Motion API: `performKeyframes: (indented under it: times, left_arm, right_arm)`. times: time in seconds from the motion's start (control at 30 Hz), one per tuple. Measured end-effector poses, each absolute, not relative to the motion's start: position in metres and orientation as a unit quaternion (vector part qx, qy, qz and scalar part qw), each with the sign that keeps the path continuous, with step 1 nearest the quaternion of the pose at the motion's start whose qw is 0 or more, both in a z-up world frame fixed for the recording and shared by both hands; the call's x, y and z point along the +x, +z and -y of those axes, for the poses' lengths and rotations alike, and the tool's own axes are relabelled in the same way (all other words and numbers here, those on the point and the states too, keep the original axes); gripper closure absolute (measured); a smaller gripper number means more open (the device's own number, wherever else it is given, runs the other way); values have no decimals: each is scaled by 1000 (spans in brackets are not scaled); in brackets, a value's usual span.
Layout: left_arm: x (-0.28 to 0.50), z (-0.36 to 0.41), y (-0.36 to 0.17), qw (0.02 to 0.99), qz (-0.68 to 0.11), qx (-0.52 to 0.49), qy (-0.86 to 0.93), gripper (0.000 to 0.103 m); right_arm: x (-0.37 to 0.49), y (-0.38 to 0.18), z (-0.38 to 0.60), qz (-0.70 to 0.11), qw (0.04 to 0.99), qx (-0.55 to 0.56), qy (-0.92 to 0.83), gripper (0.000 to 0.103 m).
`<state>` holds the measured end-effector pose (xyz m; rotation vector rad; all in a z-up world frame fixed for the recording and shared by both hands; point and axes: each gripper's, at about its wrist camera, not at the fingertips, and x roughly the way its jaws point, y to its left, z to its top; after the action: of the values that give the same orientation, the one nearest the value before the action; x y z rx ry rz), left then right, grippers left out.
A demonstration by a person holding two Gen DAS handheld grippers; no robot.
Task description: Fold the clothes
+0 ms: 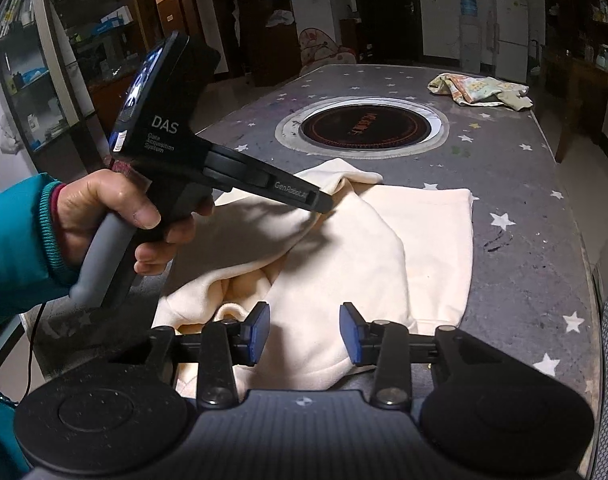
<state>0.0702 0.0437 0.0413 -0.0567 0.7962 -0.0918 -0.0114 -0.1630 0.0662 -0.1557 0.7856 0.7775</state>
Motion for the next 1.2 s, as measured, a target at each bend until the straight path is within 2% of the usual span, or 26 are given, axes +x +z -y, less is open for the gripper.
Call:
performKeyframes:
  times: [0.07, 0.13, 0.77, 1.2]
  left_arm:
    - [65, -51, 44, 923, -382, -34, -47, 97]
    - [59, -59, 49, 925, -375, -39, -42, 98]
    - [-37, -156, 92, 945, -296, -138, 16, 99]
    - [-111, -212, 67, 927, -313, -183, 94, 99]
  right_arm:
    - [-10, 67, 162, -371, 849, -75, 368, 65]
    - [-8, 67, 162, -370, 851, -75, 366, 65]
    - [27, 67, 114, -353, 857, -106, 360, 64]
    - [70, 48, 48, -344, 860, -151, 344, 59]
